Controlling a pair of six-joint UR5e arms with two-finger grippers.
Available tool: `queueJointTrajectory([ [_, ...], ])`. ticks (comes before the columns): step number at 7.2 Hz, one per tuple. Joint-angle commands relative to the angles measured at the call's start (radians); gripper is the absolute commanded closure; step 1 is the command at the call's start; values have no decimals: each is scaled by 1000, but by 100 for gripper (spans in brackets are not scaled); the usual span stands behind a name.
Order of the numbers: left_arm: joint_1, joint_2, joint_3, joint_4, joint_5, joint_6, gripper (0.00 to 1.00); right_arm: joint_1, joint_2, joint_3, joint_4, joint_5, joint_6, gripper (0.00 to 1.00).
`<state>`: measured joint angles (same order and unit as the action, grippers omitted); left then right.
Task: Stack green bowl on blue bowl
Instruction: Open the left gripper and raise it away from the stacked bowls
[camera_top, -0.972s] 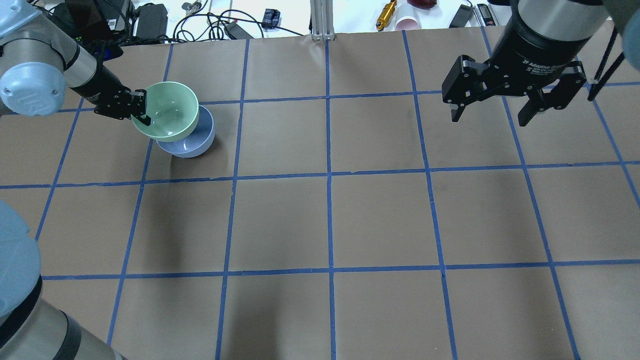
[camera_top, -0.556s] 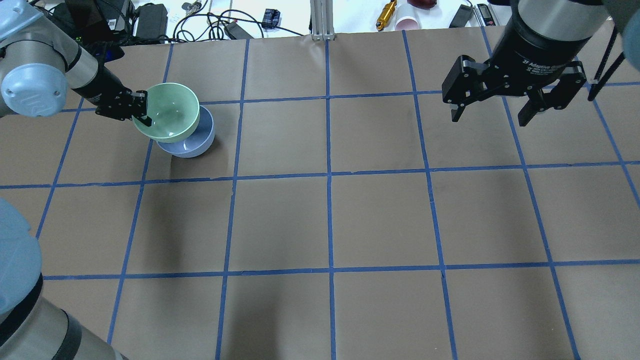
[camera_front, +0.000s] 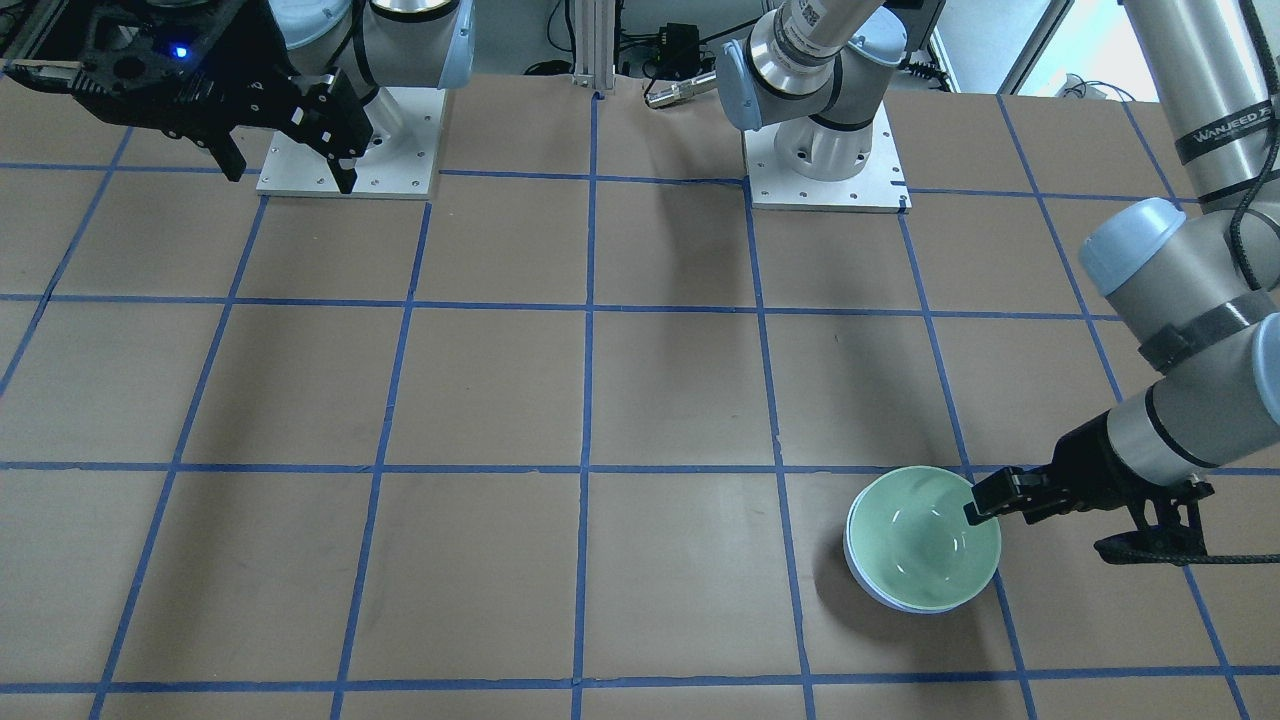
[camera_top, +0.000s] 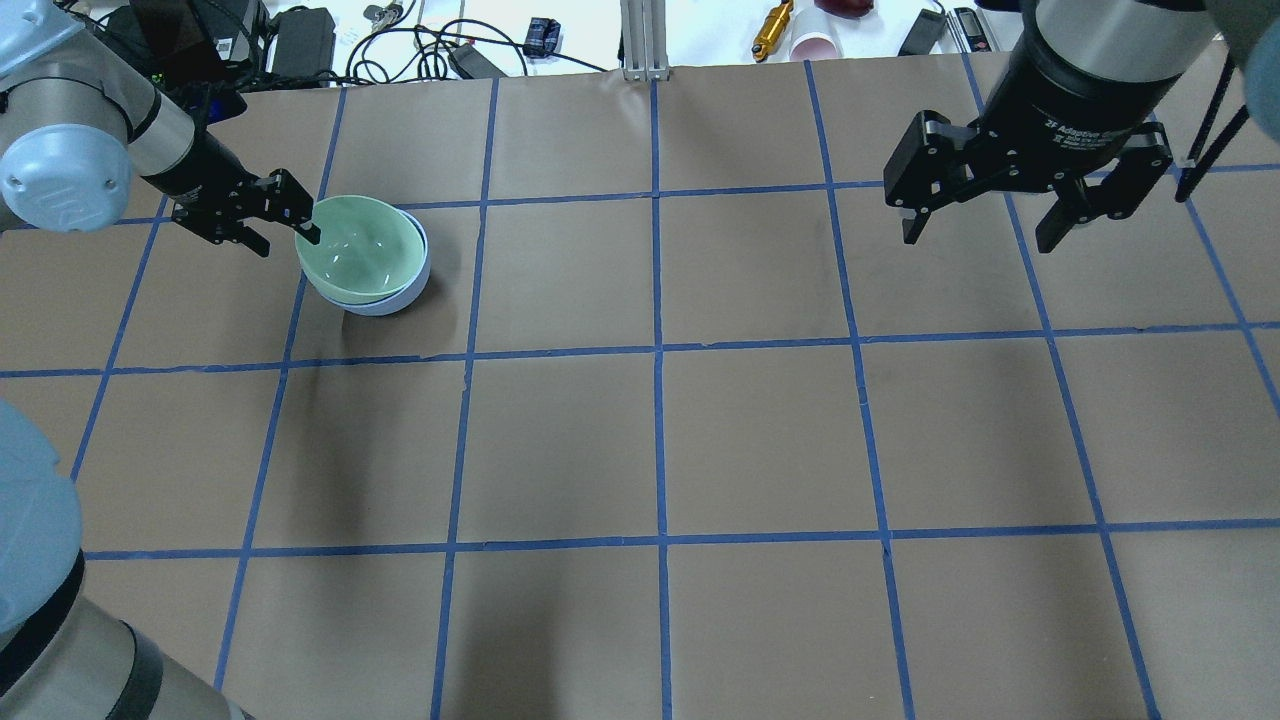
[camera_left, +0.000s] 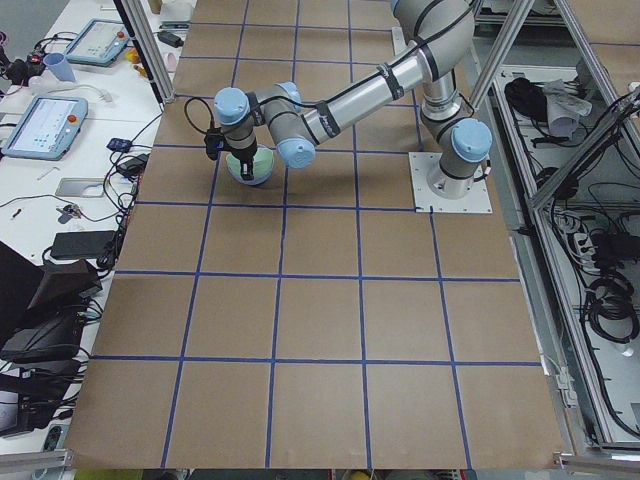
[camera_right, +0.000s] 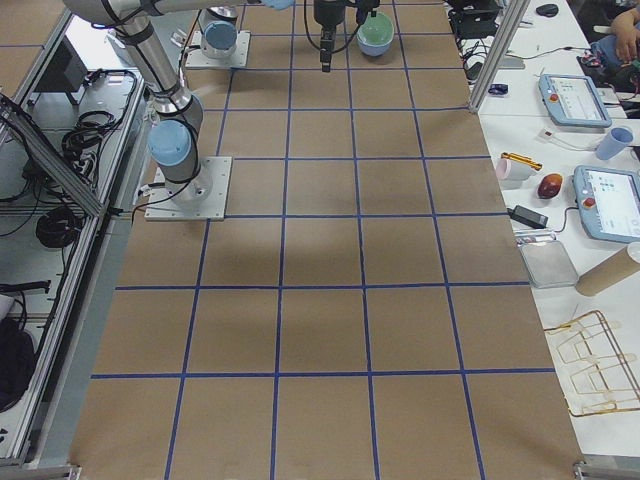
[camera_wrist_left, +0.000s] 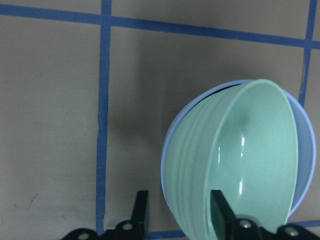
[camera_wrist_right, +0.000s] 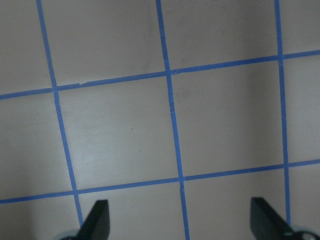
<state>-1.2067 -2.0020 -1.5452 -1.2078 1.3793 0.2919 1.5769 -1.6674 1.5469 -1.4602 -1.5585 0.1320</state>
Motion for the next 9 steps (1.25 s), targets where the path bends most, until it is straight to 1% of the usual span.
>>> queueJointTrajectory([
  [1,-36,55,17,-63,36,-25,0,0,0,-1,0,0,0,0],
  [2,-84,101,34,-106,144,-30,0,0,0,-1,0,0,0,0],
  [3,-137,158,40,-180,164,-42,0,0,0,-1,0,0,0,0],
  [4,-180,210,39,-197,165,-119,0,-2,0,-1,1,0,0,0],
  [7,-314,368,39,-337,164,-135,0,0,0,1,0,0,0,0],
  [8,-350,402,37,-345,165,-135,0,0,0,-1,0,0,0,0],
  [9,-361,425,28,-346,165,-135,0,0,0,1,1,0,0,0],
])
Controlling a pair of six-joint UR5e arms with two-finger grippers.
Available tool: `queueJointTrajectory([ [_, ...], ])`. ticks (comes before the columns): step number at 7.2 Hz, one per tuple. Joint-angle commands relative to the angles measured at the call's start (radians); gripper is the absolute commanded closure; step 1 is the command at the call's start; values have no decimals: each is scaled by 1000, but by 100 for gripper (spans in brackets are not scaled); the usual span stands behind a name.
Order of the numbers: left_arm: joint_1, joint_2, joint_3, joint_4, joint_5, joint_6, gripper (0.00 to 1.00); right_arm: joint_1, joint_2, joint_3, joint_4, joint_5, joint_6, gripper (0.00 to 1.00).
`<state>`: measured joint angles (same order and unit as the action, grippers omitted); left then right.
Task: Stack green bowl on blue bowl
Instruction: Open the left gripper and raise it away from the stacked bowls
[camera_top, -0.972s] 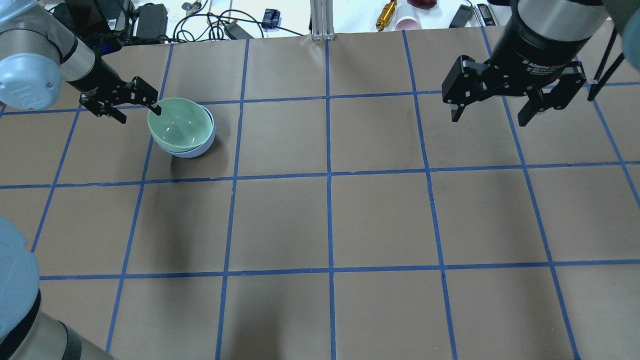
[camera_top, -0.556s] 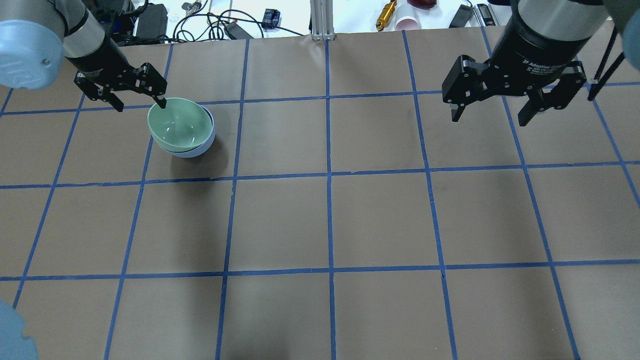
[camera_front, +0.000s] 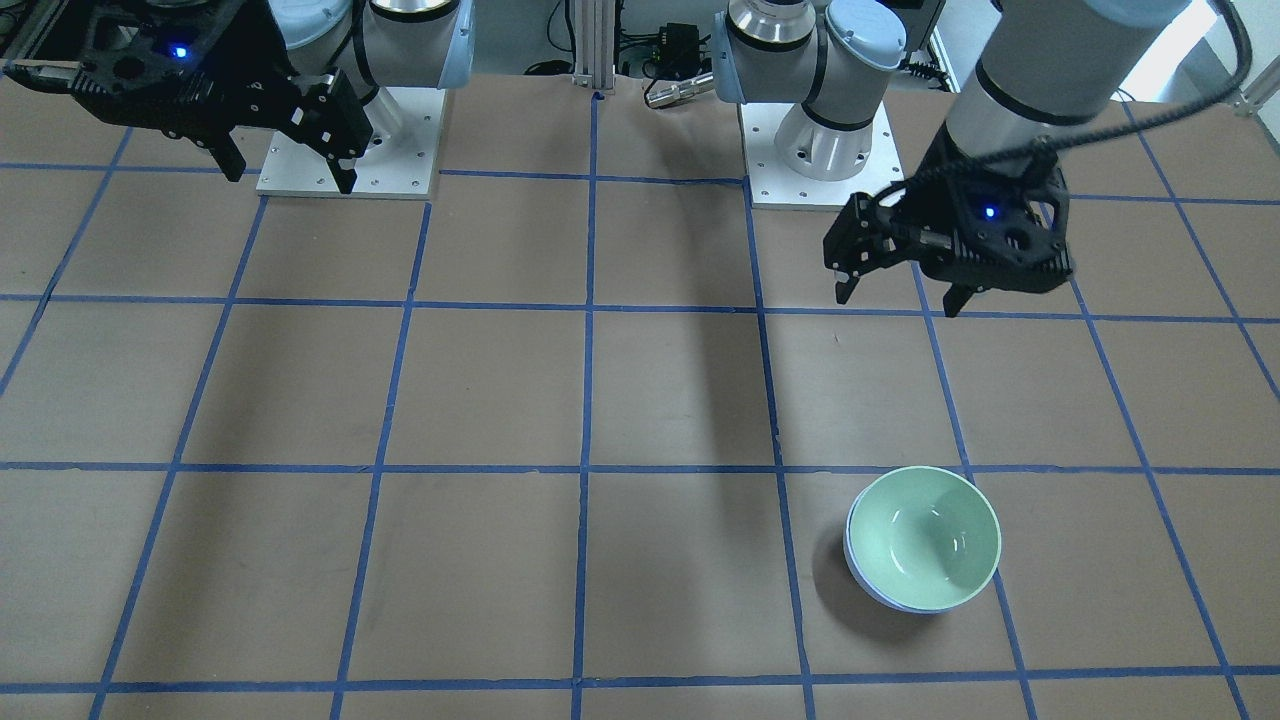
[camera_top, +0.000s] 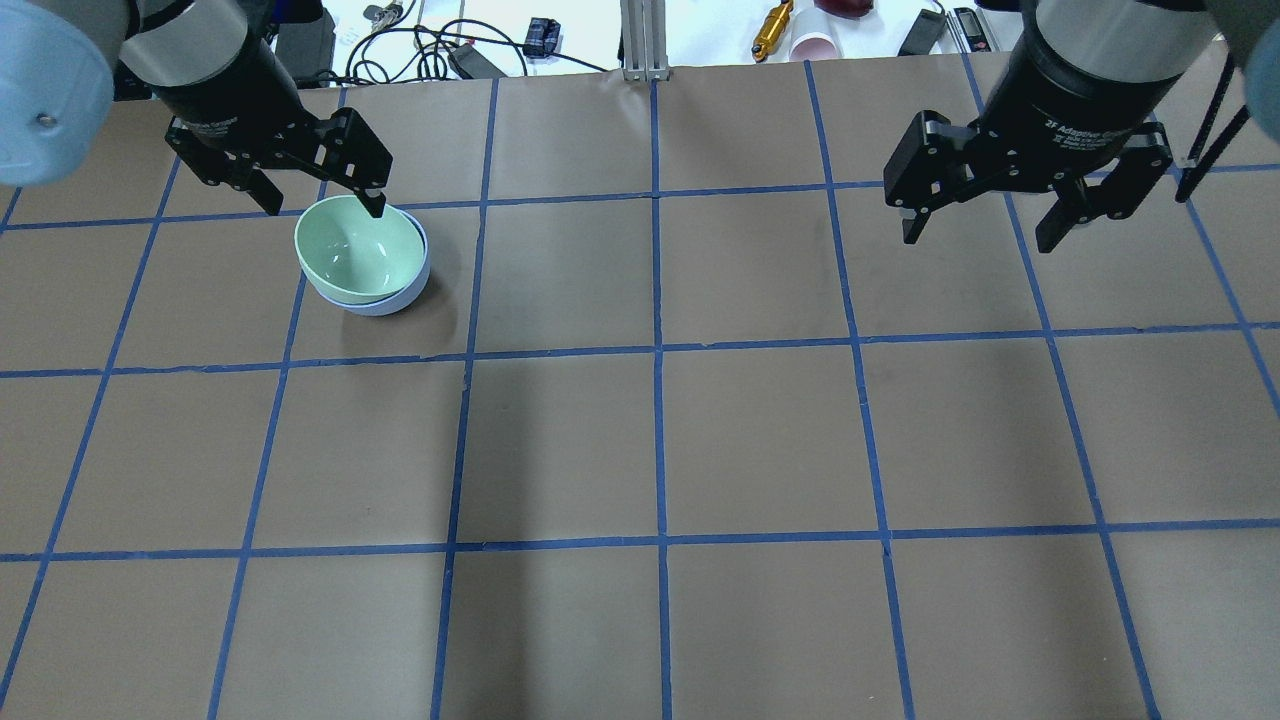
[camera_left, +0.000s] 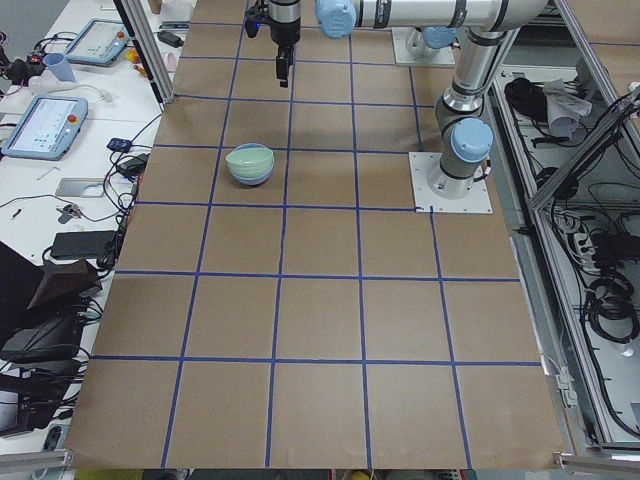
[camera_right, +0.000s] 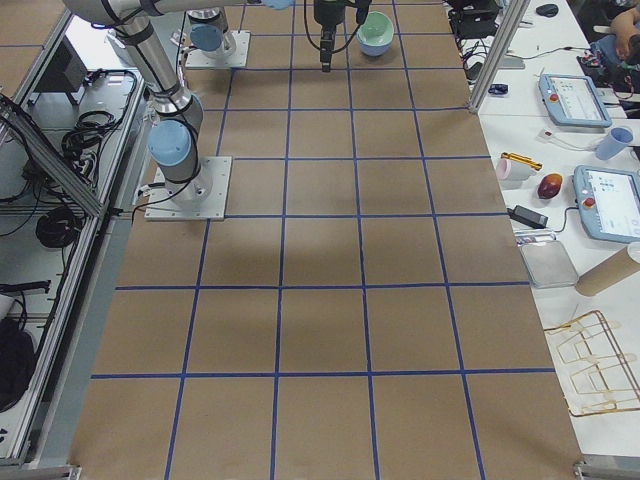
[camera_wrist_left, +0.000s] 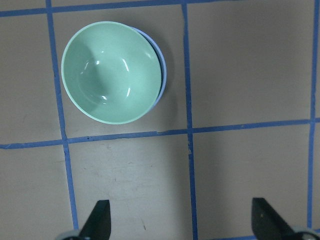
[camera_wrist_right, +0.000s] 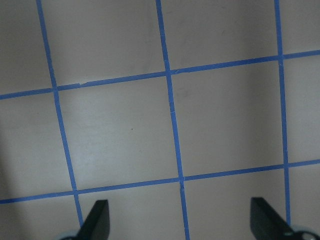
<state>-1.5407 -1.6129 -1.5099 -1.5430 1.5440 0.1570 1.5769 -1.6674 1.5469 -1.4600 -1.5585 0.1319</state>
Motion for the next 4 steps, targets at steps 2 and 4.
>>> queueJointTrajectory([
  [2,-29,44,-9,-14,-1,1,0,0,0,-1,1,0,0,0],
  [4,-29,50,-6,-26,23,1,0,0,0,1,1,0,0,0],
])
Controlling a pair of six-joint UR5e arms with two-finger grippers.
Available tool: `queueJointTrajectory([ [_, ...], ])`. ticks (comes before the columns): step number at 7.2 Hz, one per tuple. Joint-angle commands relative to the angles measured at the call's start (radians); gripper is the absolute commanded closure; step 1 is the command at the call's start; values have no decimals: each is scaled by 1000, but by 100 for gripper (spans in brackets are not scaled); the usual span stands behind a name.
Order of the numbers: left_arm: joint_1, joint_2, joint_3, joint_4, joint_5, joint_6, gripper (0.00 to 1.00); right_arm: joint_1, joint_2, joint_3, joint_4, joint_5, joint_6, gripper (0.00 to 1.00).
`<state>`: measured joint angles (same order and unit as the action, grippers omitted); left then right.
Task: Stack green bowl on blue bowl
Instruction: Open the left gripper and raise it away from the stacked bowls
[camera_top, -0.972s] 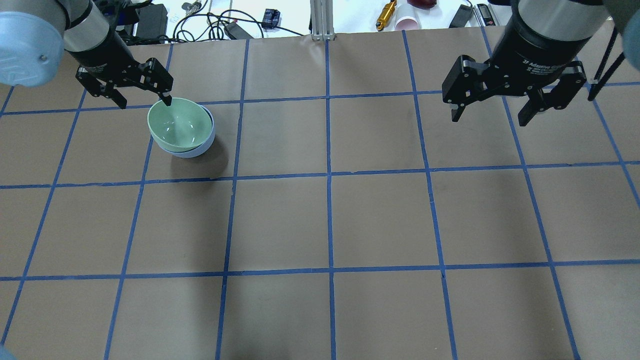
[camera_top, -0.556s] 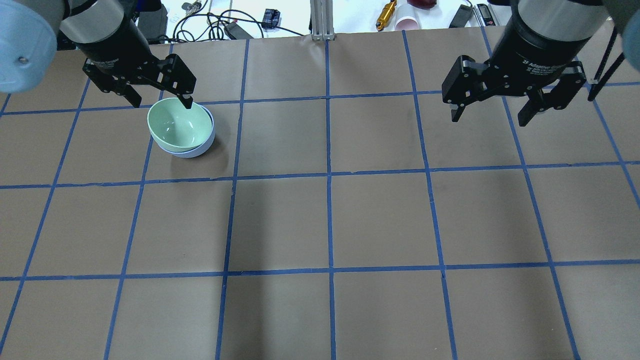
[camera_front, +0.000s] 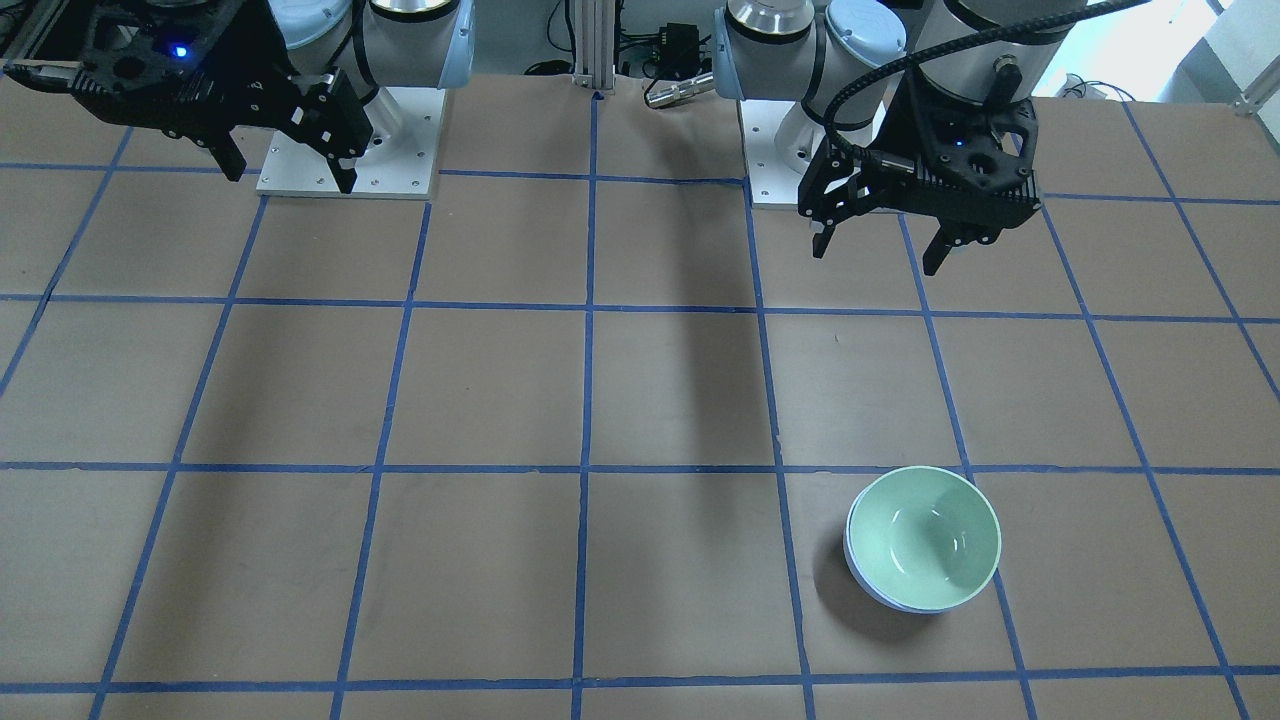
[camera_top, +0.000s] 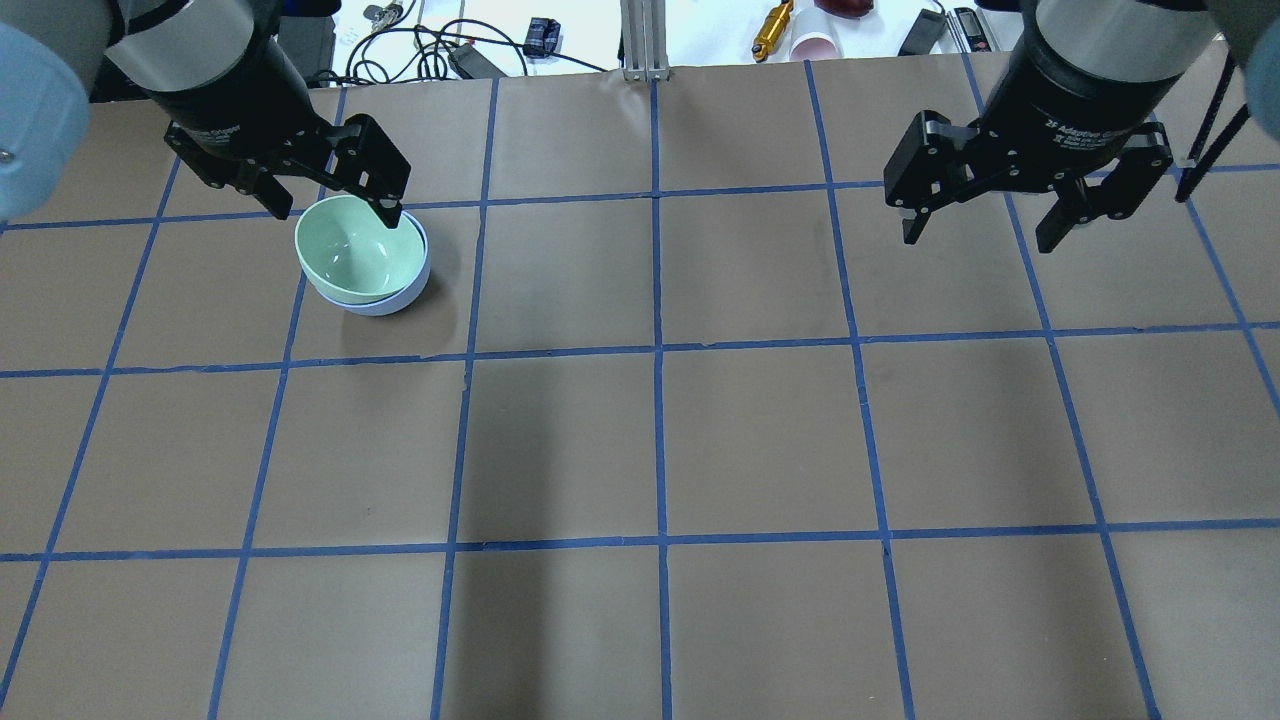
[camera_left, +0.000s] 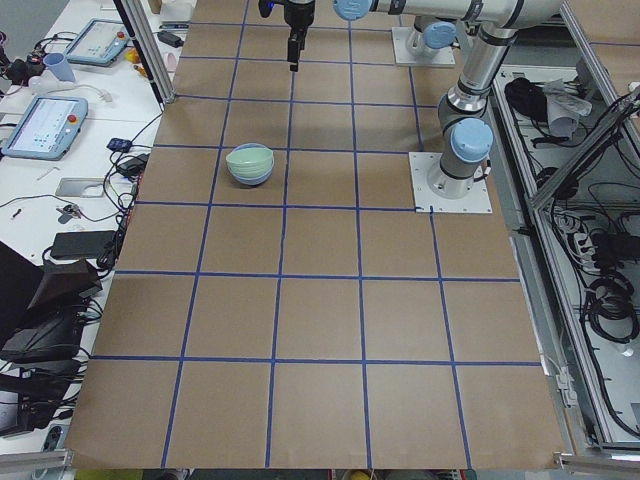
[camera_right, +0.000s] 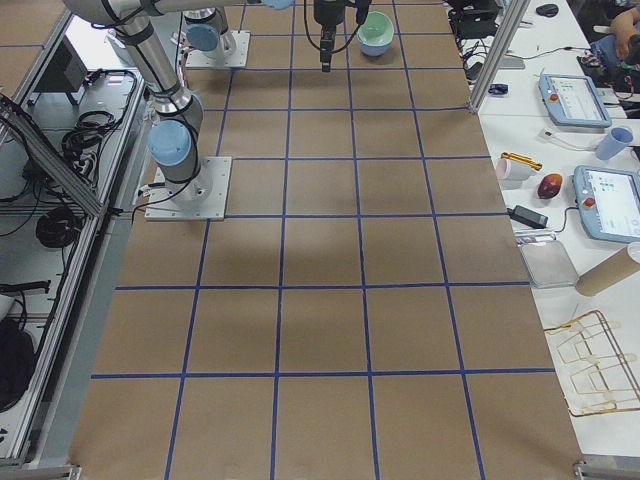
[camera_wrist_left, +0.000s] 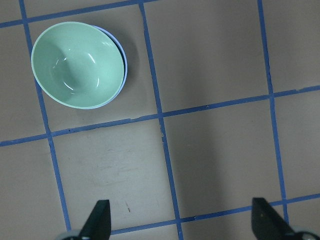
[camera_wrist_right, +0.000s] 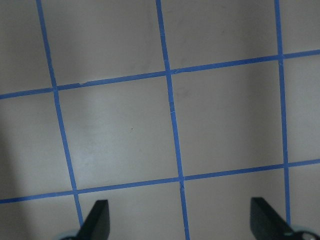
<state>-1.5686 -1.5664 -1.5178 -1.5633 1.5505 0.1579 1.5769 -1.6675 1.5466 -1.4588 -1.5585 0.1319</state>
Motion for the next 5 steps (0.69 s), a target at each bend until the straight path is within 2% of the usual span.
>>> queueJointTrajectory([
  [1,-1,2,2,-4,26,0,0,0,0,0,0,0,0,0],
  [5,-1,0,10,-3,22,0,0,0,0,0,-2,0,0,0],
])
